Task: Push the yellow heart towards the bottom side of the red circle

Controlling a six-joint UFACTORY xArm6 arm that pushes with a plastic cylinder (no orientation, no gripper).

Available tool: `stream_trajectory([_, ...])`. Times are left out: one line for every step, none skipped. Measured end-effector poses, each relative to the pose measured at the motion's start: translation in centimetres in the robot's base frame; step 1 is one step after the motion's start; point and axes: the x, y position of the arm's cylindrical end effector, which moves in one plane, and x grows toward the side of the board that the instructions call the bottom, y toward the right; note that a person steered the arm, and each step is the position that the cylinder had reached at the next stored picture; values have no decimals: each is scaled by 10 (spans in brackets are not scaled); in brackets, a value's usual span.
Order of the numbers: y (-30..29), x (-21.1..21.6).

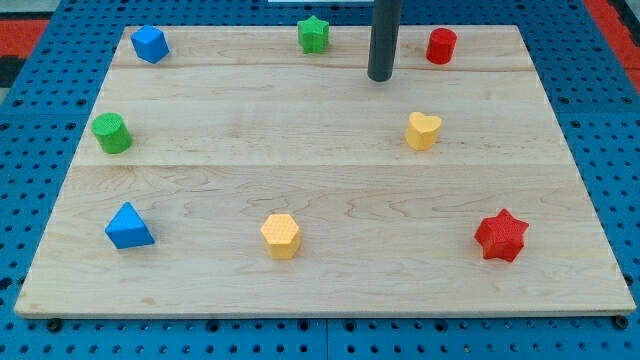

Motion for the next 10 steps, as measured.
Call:
stream_trajectory([-38, 18])
stream_trajectory([-32, 87])
stream_trajectory([-10, 116])
stream_trajectory([73, 104])
stream_trajectory([109, 77])
stream_trajectory([144, 95])
stream_trajectory([172, 99])
stream_trajectory([173, 78])
stream_trajectory([172, 61])
stream_trajectory([168, 61])
